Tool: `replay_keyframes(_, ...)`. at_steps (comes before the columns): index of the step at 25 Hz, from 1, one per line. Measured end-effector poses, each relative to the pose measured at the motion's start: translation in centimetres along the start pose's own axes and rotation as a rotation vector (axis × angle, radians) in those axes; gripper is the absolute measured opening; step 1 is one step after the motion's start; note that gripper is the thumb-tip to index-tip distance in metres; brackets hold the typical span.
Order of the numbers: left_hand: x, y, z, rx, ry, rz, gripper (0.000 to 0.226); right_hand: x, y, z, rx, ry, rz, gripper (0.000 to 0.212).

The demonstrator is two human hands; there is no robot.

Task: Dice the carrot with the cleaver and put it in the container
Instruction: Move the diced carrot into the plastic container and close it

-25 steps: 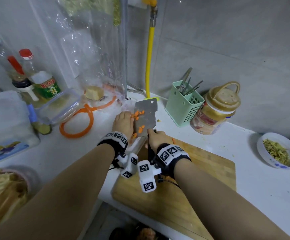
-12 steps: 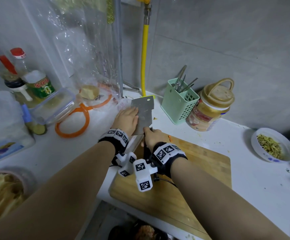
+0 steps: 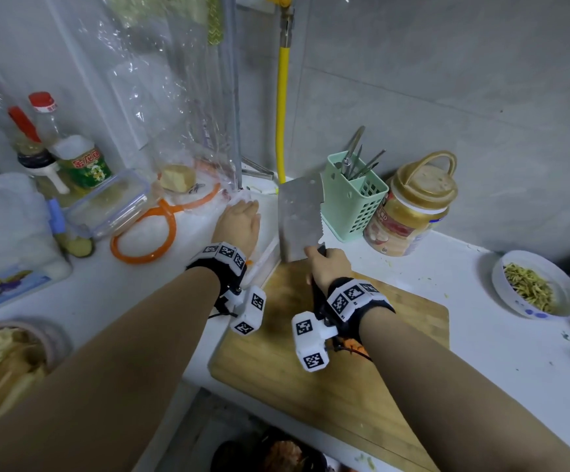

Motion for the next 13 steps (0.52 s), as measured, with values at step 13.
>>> replay_keyframes(13,2.6,-9.0,-2.0,0.101,-0.065,-0.035,0.051,-9.8,-8.0,3.0,-0.204,-0.309,-0.791,0.03)
Point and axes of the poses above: each hand's wrist, its own z-axis towards the middle knuckle, its own x-axis out of the palm, y = z × x, the point moved 3 cm from there along z, towards the middle knuckle, and after that the axes turned 12 degrees about x, right-handed, at the moved point
